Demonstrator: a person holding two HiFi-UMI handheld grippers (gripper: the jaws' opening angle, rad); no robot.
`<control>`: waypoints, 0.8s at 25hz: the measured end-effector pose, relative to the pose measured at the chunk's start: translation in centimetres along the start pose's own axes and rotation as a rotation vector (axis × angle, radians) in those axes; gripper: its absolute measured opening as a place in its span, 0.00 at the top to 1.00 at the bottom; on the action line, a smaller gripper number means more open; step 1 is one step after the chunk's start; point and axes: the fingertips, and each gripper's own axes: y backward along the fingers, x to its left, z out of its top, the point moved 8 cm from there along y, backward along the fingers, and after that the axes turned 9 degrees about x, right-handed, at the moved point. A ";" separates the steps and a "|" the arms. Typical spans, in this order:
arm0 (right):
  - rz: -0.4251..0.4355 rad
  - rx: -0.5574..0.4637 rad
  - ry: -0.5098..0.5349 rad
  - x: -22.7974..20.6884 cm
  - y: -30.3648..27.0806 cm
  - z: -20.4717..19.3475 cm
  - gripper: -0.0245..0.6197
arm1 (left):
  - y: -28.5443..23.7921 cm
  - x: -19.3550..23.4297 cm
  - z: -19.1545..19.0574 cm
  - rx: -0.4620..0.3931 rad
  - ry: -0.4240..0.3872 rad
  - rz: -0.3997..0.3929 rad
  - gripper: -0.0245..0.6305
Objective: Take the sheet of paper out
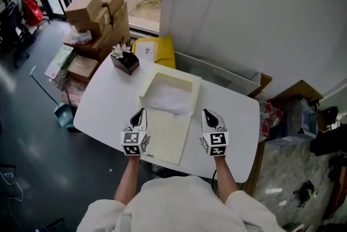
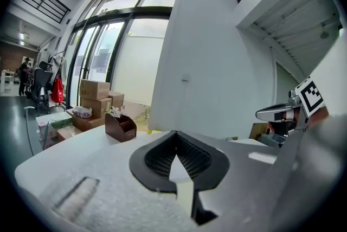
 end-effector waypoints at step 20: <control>0.111 0.037 -0.109 -4.1 -4.1 -3.8 0.96 | -5.9 -2.7 -2.3 0.142 0.082 0.029 0.96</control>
